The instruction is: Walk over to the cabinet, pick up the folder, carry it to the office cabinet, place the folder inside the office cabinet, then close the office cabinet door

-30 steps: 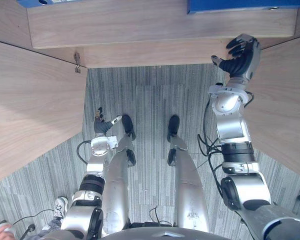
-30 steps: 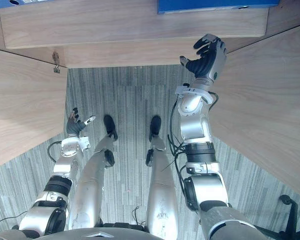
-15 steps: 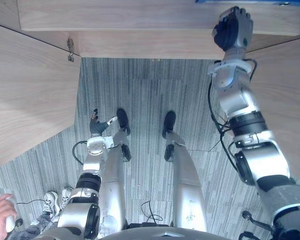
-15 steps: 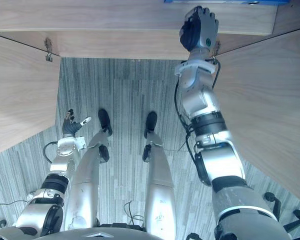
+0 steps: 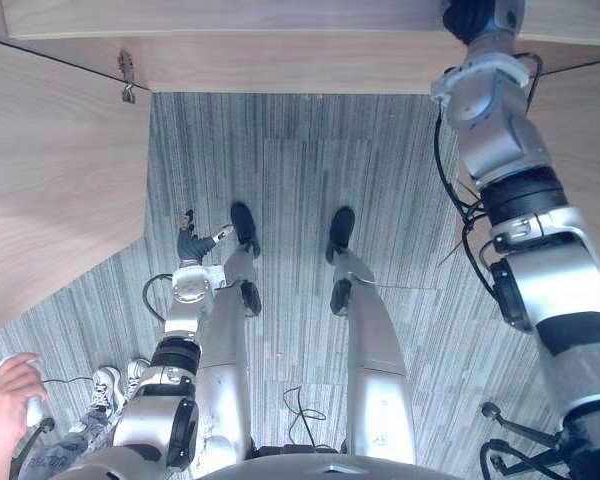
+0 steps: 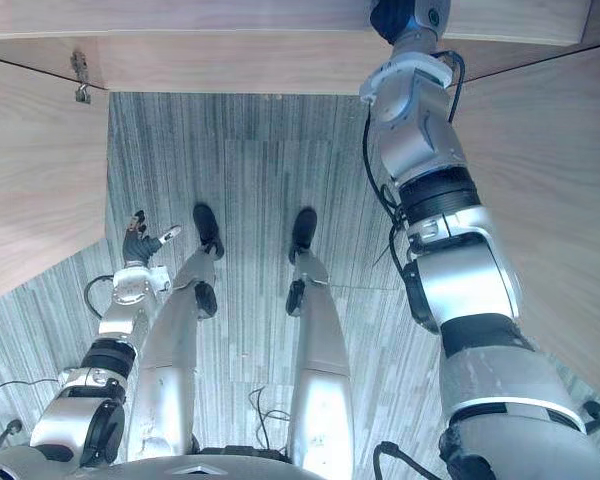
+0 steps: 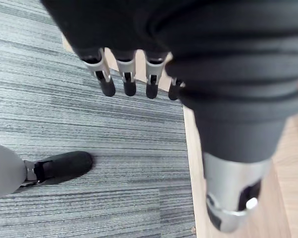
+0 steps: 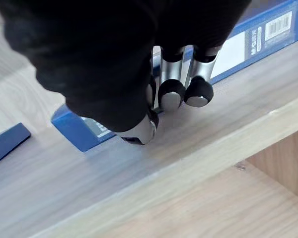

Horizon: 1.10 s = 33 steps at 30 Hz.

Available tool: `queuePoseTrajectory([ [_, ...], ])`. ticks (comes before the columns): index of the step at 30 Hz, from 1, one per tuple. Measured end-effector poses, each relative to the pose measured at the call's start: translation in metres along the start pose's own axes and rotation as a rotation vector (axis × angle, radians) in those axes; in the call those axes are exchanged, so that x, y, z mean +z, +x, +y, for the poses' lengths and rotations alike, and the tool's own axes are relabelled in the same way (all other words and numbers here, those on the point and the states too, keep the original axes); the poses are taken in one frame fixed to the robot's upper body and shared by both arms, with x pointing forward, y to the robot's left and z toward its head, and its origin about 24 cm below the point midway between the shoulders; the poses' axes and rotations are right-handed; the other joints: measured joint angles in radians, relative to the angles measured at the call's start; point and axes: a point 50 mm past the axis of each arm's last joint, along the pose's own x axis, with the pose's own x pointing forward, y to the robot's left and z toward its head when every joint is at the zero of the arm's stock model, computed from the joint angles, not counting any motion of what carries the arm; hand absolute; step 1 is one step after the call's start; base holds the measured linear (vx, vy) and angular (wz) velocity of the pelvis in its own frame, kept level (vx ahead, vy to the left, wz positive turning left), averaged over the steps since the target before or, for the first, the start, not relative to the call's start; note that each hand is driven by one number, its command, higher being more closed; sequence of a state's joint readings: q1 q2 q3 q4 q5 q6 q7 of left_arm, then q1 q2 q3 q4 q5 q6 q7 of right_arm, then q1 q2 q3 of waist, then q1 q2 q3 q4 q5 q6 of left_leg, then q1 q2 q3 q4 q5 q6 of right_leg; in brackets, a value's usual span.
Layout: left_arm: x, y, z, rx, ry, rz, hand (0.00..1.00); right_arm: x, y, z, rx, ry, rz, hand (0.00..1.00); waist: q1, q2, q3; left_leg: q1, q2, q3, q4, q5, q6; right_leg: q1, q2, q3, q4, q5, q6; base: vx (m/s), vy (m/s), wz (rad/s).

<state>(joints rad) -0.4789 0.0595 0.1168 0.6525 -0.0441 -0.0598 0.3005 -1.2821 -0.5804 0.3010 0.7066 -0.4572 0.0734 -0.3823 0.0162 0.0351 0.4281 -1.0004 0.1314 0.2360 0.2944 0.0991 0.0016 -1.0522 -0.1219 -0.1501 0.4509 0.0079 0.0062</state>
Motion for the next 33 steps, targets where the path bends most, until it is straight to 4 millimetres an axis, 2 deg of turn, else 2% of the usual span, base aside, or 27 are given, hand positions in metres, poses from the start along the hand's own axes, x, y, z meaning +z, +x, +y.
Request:
queuePoseTrajectory([
  [7,0.027,0.010,-0.007,-0.012,-0.045,-0.069,0.00,0.012,0.016,-0.014,-0.032,0.058,0.000,1.00,-0.007,0.000,0.000,-0.024,0.000,0.013,0.000,0.001,-0.001,-0.033,-0.007,-0.001,0.012,-0.002,-0.003,0.00,-0.009,0.00],
  [13,0.040,0.016,-0.008,-0.011,-0.056,-0.098,0.00,0.013,0.031,-0.028,-0.054,0.119,0.053,1.00,-0.012,0.000,0.000,-0.031,0.000,0.014,-0.004,0.003,0.000,-0.041,-0.008,-0.003,0.009,-0.002,-0.003,0.00,-0.015,0.00],
  [18,0.038,0.019,-0.006,-0.003,-0.075,-0.076,0.00,0.018,0.039,-0.036,-0.055,0.127,0.059,1.00,-0.014,0.000,0.000,-0.031,-0.001,0.017,-0.022,0.010,-0.002,-0.045,-0.008,-0.004,0.001,-0.001,-0.003,0.00,-0.015,0.01],
  [22,0.038,0.021,0.005,0.032,-0.090,-0.072,0.00,0.024,0.048,-0.051,-0.076,0.164,0.064,1.00,-0.014,0.001,0.000,-0.032,-0.004,0.026,-0.049,0.022,-0.008,-0.061,-0.008,-0.002,-0.002,-0.001,-0.004,0.01,-0.038,-0.01],
  [28,0.036,0.022,0.013,0.061,-0.130,-0.060,0.00,0.021,0.052,-0.059,-0.089,0.189,0.087,1.00,-0.013,0.001,0.001,-0.024,-0.005,0.027,-0.073,0.037,-0.011,-0.062,-0.010,-0.013,-0.005,0.001,-0.007,0.00,-0.041,0.01],
  [33,0.037,0.022,0.014,0.062,-0.146,-0.059,0.00,0.015,0.054,-0.063,-0.097,0.196,0.124,1.00,-0.009,0.001,0.001,0.007,-0.013,0.039,-0.146,0.075,-0.016,-0.059,-0.012,-0.019,-0.014,0.005,-0.013,-0.01,-0.043,0.04],
])
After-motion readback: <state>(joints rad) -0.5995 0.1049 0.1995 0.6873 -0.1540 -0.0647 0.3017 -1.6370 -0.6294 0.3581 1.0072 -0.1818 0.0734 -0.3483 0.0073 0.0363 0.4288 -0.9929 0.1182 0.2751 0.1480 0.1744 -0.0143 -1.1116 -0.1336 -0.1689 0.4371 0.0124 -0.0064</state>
